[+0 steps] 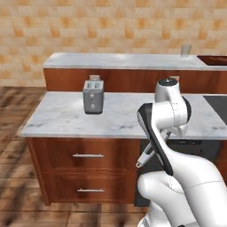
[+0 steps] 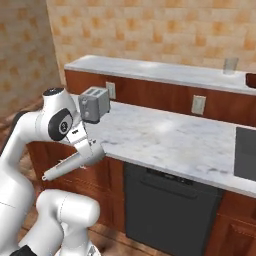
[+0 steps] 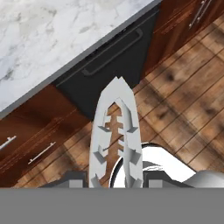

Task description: Take the tongs from the drawer on the right and place them on the dining counter next to the tray containing the hot dog.

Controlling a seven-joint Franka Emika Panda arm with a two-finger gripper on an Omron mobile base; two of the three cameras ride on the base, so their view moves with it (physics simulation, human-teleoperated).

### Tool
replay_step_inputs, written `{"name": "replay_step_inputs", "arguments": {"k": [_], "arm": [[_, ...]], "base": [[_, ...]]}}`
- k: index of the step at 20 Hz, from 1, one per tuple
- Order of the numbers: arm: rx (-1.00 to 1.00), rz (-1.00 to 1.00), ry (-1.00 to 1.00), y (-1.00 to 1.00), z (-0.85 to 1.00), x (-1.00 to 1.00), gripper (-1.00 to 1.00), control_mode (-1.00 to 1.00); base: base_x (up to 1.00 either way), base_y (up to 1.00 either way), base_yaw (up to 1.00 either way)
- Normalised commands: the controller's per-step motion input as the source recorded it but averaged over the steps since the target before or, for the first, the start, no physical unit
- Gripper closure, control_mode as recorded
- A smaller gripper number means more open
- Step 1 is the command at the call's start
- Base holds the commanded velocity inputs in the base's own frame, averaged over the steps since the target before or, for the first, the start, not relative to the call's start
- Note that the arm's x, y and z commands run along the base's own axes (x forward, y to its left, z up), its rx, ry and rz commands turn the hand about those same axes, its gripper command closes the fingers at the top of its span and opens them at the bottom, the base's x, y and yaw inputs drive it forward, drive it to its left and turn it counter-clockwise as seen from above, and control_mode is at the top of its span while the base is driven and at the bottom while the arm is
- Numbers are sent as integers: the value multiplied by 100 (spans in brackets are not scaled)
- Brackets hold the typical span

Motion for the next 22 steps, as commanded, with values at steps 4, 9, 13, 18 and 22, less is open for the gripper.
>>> {"name": "replay_step_inputs", "arguments": {"k": [4,9,13,18,22], "arm": [[0,0,0,0,0,0,100,100],[0,0,0,0,0,0,100,100],[0,0,0,0,0,0,100,100],[0,0,0,0,0,0,100,100],[0,0,0,0,0,0,100,100]], "base": [[0,100,-3],[0,100,-2],[0,100,-2],[0,100,-2],[0,100,-1]]}}
